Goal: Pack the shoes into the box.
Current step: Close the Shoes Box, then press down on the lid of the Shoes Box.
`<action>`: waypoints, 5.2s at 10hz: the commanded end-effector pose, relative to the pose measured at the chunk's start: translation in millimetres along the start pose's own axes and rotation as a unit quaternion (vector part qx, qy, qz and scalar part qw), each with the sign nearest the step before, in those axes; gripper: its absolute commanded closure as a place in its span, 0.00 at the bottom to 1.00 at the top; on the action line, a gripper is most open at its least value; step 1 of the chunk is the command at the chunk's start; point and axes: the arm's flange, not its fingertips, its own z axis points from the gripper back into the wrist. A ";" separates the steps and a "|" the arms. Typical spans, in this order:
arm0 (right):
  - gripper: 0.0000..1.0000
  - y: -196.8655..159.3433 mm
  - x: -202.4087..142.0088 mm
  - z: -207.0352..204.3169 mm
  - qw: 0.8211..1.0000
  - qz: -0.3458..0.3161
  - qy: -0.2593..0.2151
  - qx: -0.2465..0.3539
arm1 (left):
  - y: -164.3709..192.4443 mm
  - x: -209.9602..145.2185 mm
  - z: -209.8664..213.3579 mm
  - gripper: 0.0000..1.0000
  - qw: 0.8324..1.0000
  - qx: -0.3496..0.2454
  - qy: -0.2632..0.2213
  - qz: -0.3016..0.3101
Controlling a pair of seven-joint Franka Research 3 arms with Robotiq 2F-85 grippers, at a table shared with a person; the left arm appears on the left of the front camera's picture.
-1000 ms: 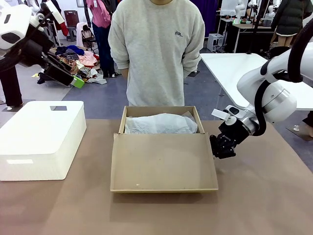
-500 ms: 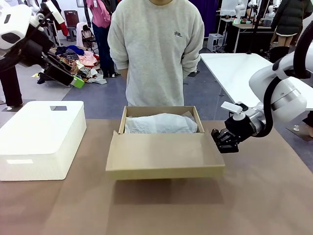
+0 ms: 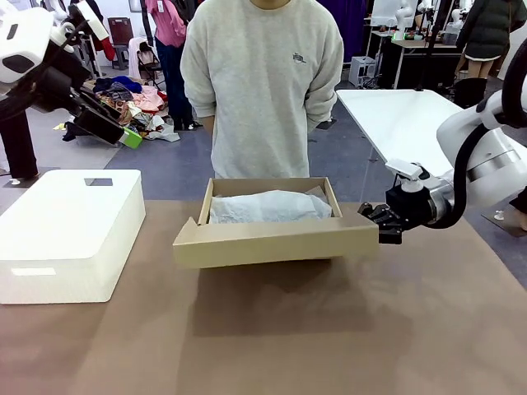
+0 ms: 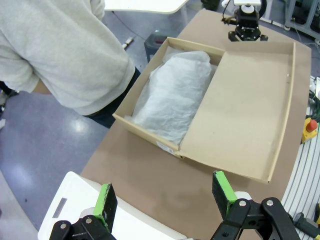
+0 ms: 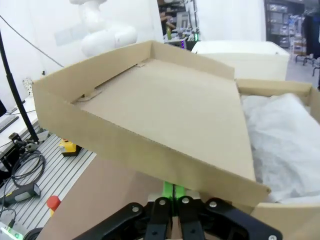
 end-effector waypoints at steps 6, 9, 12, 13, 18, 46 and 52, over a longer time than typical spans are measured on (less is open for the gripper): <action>1.00 -17.0 41.6 11.0 0.995 0.045 -0.029 -0.079 | 0.2 0.2 1.2 0.00 1.000 -0.005 -0.002 -0.001; 1.00 -34.0 50.9 9.2 0.992 0.033 0.005 -0.123 | 0.2 0.2 1.2 0.00 1.000 -0.005 -0.002 -0.001; 1.00 -36.2 70.0 4.9 0.991 0.016 0.049 -0.120 | 0.2 0.2 1.2 0.00 1.000 -0.005 -0.002 -0.001; 1.00 -28.5 79.4 2.8 0.989 0.013 0.088 -0.117 | 0.2 0.2 1.2 0.00 1.000 -0.005 -0.002 -0.001; 1.00 -38.1 53.7 10.6 0.991 0.036 0.030 -0.123 | 0.2 0.2 1.2 0.00 1.000 -0.005 -0.002 -0.001; 0.00 102.4 193.7 -24.2 0.901 -0.043 0.300 -0.310 | -20.8 55.5 -165.8 1.00 0.988 -0.008 0.063 0.138; 0.00 104.3 198.8 -29.9 0.904 -0.068 0.270 -0.325 | -20.8 58.2 -169.4 1.00 0.988 -0.004 0.062 0.140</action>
